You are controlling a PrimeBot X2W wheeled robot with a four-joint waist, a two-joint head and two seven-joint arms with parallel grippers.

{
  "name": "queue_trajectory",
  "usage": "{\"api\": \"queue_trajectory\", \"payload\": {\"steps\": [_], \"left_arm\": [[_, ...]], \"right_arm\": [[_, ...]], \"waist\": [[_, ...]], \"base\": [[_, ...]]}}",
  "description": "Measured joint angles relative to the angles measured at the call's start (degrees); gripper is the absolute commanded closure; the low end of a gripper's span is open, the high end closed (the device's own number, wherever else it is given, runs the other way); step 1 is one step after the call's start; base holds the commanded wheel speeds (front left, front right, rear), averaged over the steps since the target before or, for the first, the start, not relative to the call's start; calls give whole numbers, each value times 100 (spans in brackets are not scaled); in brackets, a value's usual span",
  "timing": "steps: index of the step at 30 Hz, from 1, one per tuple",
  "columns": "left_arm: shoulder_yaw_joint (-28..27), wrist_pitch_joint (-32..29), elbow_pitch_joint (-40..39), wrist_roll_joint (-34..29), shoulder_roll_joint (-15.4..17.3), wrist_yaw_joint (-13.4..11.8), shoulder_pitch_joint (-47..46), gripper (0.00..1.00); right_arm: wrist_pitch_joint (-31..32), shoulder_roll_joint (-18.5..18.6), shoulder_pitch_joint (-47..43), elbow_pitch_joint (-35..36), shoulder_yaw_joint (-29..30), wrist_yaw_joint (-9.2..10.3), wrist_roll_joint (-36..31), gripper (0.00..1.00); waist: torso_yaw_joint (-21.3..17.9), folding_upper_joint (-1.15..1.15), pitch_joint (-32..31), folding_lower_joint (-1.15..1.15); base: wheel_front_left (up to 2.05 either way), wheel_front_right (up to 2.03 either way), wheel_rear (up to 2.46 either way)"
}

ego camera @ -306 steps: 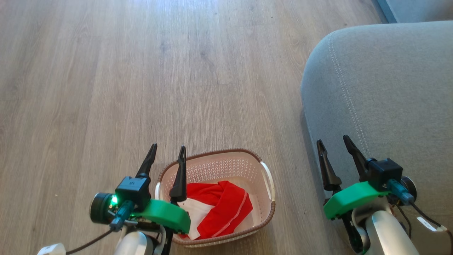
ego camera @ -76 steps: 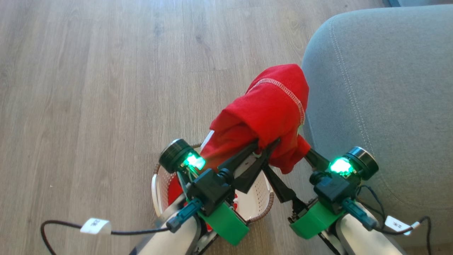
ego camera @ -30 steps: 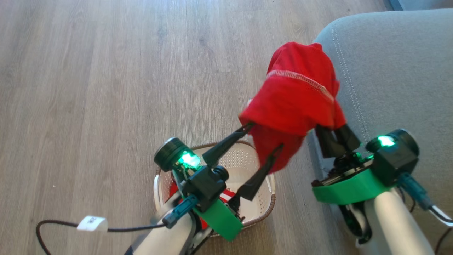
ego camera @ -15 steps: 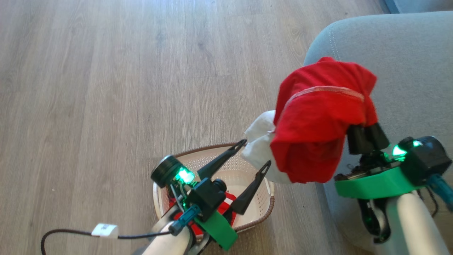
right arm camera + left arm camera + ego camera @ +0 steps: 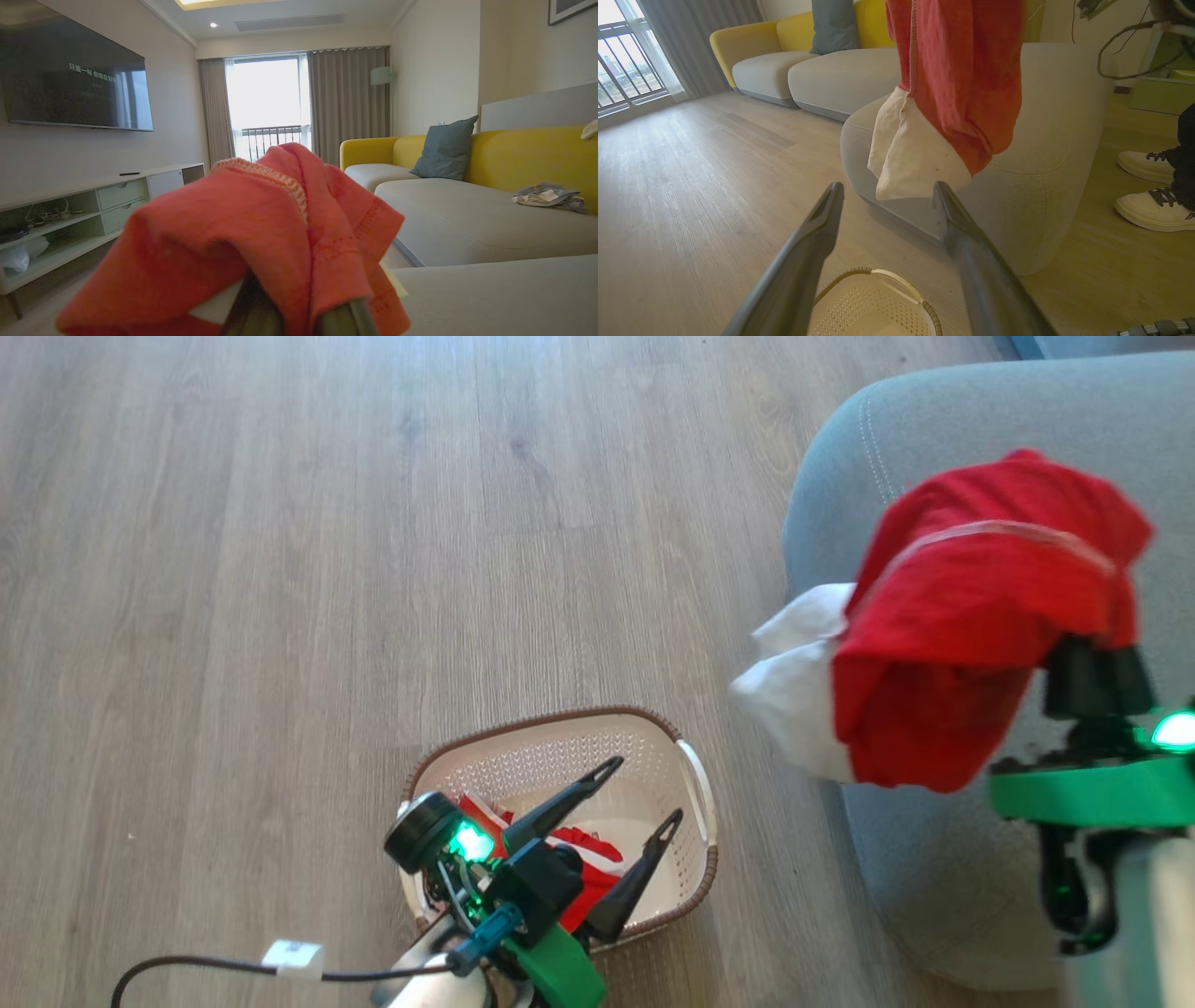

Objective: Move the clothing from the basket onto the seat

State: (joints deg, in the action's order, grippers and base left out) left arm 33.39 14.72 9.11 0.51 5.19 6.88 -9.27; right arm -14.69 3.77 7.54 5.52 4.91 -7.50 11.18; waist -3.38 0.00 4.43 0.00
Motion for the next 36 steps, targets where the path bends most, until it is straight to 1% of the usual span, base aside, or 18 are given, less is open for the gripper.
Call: {"api": "queue_trajectory", "payload": {"steps": [8, 14, 20, 26, 31, 36], "left_arm": [[43, 0, 271, 0, 60, 0, 0, 0], [83, 0, 345, 0, 105, 0, -1, 0], [199, 0, 385, -10, 199, 1, -8, 0], [343, 0, 423, -10, 318, 7, -90, 0], [369, 0, 410, -19, 420, 8, -305, 0], [401, 0, 356, -58, 528, 8, -538, 0]], "right_arm": [[0, -59, 79, -323, 879, 1, -2, 100], [0, -25, 510, -565, 1700, 0, 70, 100], [0, 350, 994, -937, 2254, 1, 336, 100], [-1, 784, 1556, -1338, 2646, 1, 488, 100], [-1, 947, 1803, -1422, 2815, 1, 476, 100], [-1, 1157, 2232, -1708, 3023, 1, 521, 100]], "waist": [[-45, 0, 104, 0], [-102, 0, 212, 0], [-164, 0, 443, 0], [-224, 0, 803, 0], [-253, 0, 1093, 0], [-297, 0, 1471, 1]], "base": [[0, 0, 0], [0, 0, 0], [0, 0, 0], [0, 0, 0], [0, 0, 0], [0, 0, 0]]}}
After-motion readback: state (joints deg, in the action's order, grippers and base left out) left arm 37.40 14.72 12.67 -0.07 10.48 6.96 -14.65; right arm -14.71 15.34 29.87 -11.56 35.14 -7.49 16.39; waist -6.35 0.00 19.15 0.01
